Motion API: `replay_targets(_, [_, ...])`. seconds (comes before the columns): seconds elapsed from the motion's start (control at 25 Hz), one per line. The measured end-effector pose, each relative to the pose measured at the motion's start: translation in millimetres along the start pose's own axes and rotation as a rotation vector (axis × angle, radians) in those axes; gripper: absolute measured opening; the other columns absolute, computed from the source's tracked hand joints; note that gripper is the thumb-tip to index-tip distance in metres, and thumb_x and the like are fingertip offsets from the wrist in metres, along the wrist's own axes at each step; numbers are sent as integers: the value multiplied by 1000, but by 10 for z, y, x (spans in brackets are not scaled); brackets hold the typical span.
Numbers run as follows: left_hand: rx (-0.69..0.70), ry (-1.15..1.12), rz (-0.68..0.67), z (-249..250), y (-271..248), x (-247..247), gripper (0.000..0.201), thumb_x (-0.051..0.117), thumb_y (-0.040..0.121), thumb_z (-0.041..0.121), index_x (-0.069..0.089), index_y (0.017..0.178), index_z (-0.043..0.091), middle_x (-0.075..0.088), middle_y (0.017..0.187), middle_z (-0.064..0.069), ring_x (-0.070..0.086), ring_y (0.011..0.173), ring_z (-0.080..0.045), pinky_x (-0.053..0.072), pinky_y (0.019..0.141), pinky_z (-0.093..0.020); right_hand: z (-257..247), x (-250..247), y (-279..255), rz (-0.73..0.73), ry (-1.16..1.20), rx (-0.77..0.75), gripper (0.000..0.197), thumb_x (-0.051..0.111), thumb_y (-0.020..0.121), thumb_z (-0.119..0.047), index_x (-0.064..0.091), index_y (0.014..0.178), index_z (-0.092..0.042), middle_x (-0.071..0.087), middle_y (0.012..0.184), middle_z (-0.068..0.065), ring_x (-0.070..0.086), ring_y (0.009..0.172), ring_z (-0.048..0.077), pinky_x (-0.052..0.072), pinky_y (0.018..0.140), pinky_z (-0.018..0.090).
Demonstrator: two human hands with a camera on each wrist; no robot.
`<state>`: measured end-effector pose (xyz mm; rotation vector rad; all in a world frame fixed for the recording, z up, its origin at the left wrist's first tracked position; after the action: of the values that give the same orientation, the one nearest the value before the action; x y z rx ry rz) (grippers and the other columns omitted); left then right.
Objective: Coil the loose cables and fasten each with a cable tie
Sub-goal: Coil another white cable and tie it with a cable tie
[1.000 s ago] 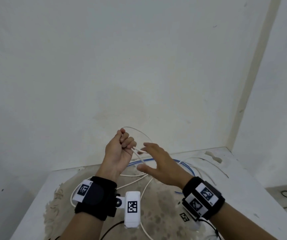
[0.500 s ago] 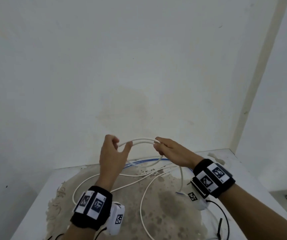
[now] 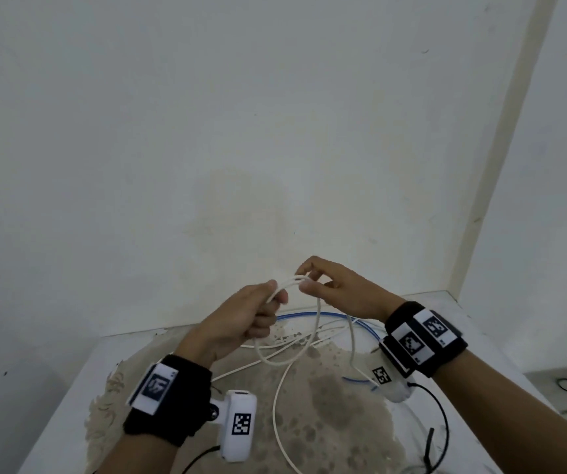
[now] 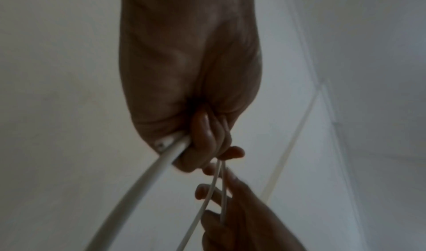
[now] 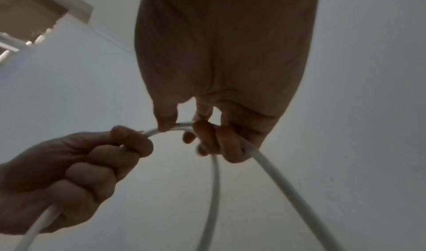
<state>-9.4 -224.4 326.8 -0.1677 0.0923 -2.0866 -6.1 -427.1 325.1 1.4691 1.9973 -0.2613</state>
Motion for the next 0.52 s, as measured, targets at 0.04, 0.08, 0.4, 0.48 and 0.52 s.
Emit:
replay_targets(0.04, [29,-174,17,56,-25,-51,30,36,102,28,54,87,10,24,51,10,17,39,-3,16,37,-16,49,-29,-28,49,27,3,12,52,101,-38,59,110,-31,56,97,-3,45,59,8,42,60,17])
replay_targets(0.08, [77,-361,45,124,-54,-132,24,39,99,26,54,87,11,26,49,9,17,38,-2,16,35,-15,145,-68,-69,100,57,21,16,51,102,-37,59,115,-32,56,99,0,44,59,11,43,59,21])
replay_targets(0.4, [352,-783,284,261,-119,-683,32,33,103,29,59,91,17,31,52,10,26,37,-6,22,36,-15,444,134,-295,-288,-422,238,40,36,109,-32,69,111,-9,66,101,8,55,76,12,43,73,27])
replay_targets(0.48, [285,-650,336,151,-21,-482,34,30,105,29,58,92,15,28,50,10,24,36,-5,21,37,-16,108,392,-289,-448,-535,135,42,34,108,-29,60,94,0,61,95,19,50,78,28,41,77,39])
replay_targets(0.52, [247,-579,339,87,21,-375,34,30,105,28,56,91,13,28,48,9,25,36,-4,22,37,-16,-98,482,-282,-462,-547,45,37,37,106,-26,57,90,0,59,89,18,49,76,31,42,76,42])
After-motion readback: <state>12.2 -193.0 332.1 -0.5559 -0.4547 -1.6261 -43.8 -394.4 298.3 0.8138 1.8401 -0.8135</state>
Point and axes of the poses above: each hand's wrist, its own y-axis towards the middle knuckle, its own x-axis out of the palm, z = x × y, the point moved 2 cm from there along y, towards the middle knuckle
